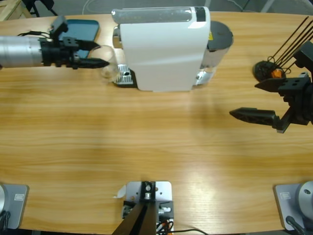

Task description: Pour coffee

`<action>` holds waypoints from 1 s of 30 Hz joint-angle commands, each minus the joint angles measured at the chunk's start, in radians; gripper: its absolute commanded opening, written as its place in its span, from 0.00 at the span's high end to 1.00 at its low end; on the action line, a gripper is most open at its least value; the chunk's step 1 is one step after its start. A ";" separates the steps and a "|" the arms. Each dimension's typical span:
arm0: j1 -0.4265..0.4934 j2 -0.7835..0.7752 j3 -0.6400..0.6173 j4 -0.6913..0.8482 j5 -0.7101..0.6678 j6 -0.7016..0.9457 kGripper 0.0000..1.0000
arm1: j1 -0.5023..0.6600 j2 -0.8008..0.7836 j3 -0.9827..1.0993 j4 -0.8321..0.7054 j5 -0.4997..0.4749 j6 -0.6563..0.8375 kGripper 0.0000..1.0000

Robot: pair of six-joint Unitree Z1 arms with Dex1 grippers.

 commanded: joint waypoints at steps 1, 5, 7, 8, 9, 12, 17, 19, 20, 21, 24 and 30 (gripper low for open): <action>0.152 -0.161 0.045 -0.008 0.112 -0.083 1.00 | -0.001 -0.002 0.035 -0.008 -0.006 -0.008 0.00; 0.197 -0.168 0.028 -0.054 0.303 -0.153 1.00 | -0.001 0.005 0.035 -0.011 -0.006 -0.008 0.00; 0.203 -0.132 -0.001 -0.061 0.401 -0.184 1.00 | -0.001 0.006 0.036 -0.011 -0.006 -0.008 0.00; 0.204 -0.103 -0.013 -0.075 0.432 -0.195 1.00 | -0.001 0.005 0.036 -0.011 -0.006 -0.008 0.00; 0.205 -0.069 -0.025 -0.091 0.455 -0.210 1.00 | -0.001 0.004 0.036 -0.011 -0.006 -0.008 0.00; 0.213 0.034 -0.069 -0.144 0.490 -0.235 1.00 | -0.001 -0.002 0.039 -0.010 -0.006 -0.008 0.00; 0.216 0.151 -0.159 -0.160 0.490 -0.264 1.00 | -0.001 0.007 0.040 -0.011 -0.006 -0.008 0.00; 0.217 0.184 -0.183 -0.160 0.492 -0.274 1.00 | -0.001 0.010 0.041 -0.013 -0.005 -0.008 0.00; 0.217 0.192 -0.189 -0.160 0.492 -0.277 1.00 | -0.001 0.011 0.041 -0.014 -0.006 -0.008 0.00; 0.217 0.199 -0.191 -0.160 0.490 -0.282 1.00 | -0.001 0.011 0.041 -0.014 -0.006 -0.008 0.00; 0.212 0.215 -0.176 -0.178 0.483 -0.283 1.00 | -0.001 0.015 0.042 -0.014 -0.008 -0.008 0.00; 0.201 0.233 -0.211 -0.157 0.488 -0.282 1.00 | -0.001 0.037 0.039 -0.020 -0.014 -0.008 0.00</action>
